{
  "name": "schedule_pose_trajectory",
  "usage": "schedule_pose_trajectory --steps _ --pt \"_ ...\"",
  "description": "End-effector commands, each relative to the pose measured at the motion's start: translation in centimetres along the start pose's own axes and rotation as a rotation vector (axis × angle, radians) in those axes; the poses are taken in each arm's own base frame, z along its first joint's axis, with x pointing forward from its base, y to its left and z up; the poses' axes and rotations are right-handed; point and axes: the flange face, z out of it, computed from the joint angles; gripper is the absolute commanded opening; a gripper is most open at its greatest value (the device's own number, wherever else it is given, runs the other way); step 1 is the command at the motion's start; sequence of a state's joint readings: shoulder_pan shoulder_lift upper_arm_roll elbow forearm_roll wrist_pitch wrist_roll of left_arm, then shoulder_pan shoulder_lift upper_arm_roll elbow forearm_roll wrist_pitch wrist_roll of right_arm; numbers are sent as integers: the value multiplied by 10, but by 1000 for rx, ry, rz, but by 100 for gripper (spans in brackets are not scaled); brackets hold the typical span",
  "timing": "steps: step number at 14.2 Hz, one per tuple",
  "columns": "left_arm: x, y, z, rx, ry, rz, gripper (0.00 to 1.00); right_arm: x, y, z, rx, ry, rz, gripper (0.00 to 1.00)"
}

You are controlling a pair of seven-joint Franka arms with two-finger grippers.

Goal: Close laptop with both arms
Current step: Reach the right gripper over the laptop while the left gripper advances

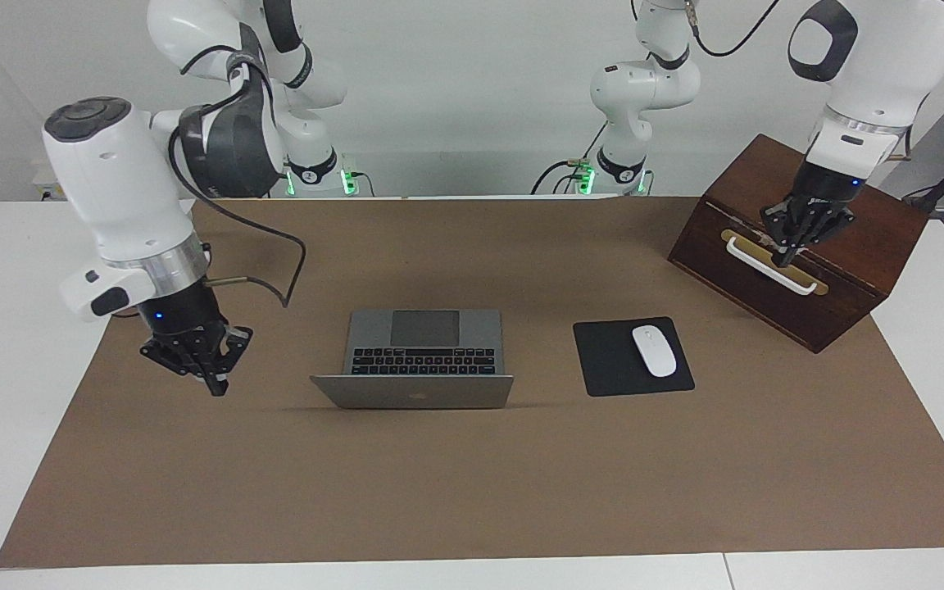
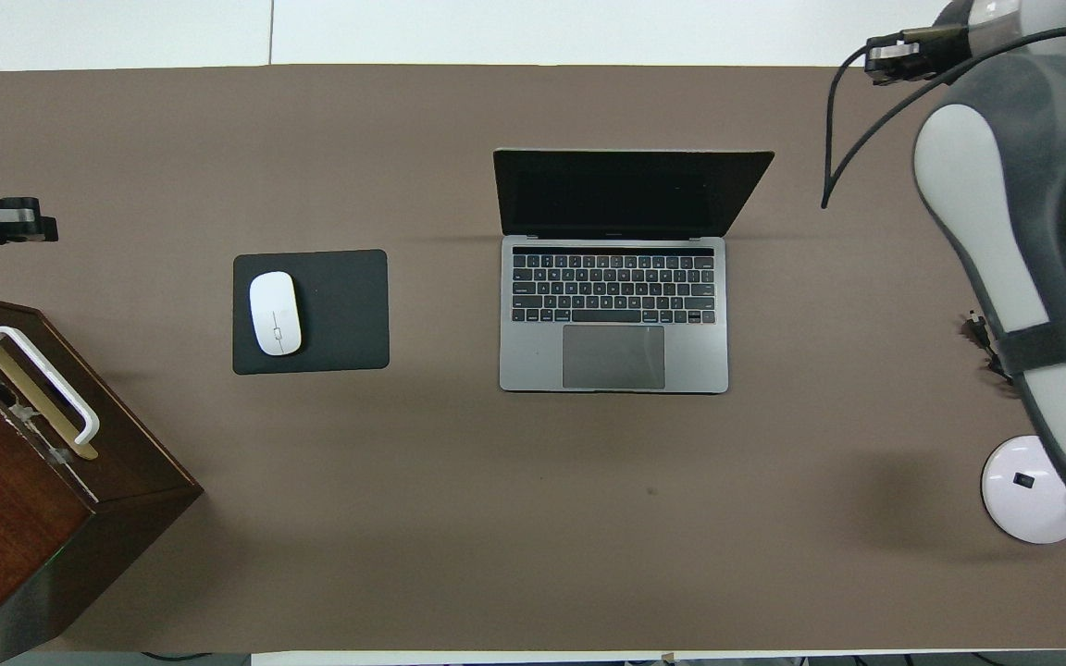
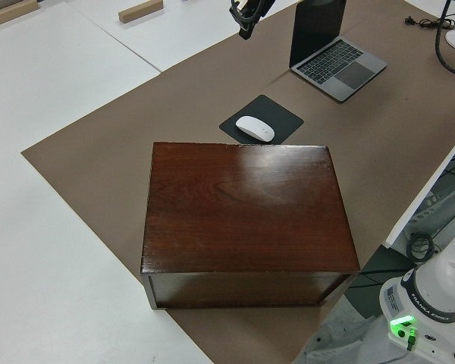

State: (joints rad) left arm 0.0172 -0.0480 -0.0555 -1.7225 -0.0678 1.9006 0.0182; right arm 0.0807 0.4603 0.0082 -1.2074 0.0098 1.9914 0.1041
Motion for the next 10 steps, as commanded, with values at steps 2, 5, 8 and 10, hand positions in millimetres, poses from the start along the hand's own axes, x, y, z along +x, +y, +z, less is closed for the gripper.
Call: schedule_pose_trajectory --steps 2,5,8,10 --pt "-28 47 14 -24 23 95 0 9 -52 11 -4 48 58 0" --pt "-52 86 36 -42 89 155 0 9 -95 18 14 85 81 0" --pt "-81 125 55 -69 177 224 0 2 -144 12 36 130 114 0" --pt "-104 146 68 -90 230 265 0 -5 -173 23 34 152 152 0"
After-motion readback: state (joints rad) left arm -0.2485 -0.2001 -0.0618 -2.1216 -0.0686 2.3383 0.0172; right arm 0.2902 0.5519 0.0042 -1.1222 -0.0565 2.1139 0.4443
